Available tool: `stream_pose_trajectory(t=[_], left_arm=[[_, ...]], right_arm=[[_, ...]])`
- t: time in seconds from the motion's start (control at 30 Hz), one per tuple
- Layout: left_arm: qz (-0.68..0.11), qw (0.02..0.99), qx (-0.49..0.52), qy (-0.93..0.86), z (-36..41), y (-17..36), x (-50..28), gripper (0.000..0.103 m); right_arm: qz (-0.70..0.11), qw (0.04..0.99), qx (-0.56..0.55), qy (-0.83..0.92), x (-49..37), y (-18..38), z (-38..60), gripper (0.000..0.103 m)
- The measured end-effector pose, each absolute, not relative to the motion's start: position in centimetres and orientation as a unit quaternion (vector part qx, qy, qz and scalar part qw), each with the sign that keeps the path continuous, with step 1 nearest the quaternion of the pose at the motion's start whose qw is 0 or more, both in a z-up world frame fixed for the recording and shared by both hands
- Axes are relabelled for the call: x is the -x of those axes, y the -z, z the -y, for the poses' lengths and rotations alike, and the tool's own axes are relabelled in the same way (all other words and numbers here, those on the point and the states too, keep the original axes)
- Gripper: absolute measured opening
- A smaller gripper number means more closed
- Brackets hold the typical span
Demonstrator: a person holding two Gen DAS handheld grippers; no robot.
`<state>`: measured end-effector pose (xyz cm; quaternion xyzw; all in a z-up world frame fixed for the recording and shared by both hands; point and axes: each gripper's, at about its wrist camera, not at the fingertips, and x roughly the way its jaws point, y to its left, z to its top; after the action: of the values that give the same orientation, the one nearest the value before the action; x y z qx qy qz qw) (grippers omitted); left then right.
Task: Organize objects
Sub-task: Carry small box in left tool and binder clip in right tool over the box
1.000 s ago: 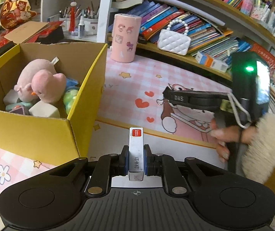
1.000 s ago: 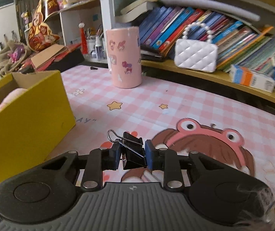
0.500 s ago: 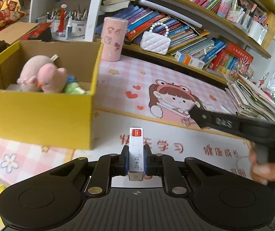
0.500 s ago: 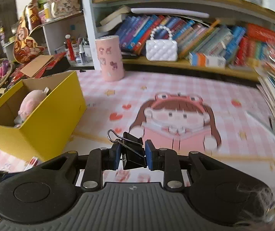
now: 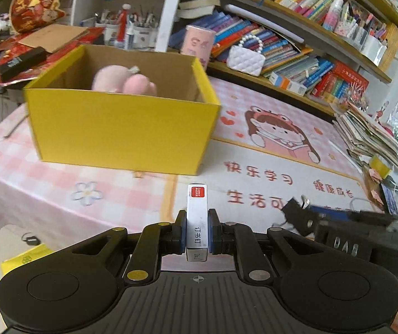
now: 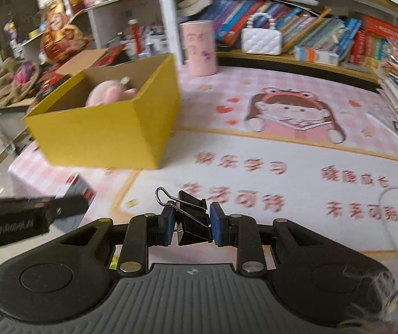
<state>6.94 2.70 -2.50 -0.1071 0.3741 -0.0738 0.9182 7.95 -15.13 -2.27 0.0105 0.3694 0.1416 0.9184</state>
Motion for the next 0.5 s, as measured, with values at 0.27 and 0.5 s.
stream_pose_trajectory(t=[0.27, 0.5], left_arm=[[-0.357, 0.926, 0.111, 0.047, -7.4, 1.8, -3.3, 0.013], [-0.341, 0.932, 0.121, 0.019, -11.1, 1.3, -0.8, 0.013]], right_arm=[[-0.359, 0.916, 0.002, -0.178, -5.4, 2.0, 10.0, 0.025], [-0.35, 0.914, 0.015, -0.205, -3.5, 1.6, 6.1, 0.025]])
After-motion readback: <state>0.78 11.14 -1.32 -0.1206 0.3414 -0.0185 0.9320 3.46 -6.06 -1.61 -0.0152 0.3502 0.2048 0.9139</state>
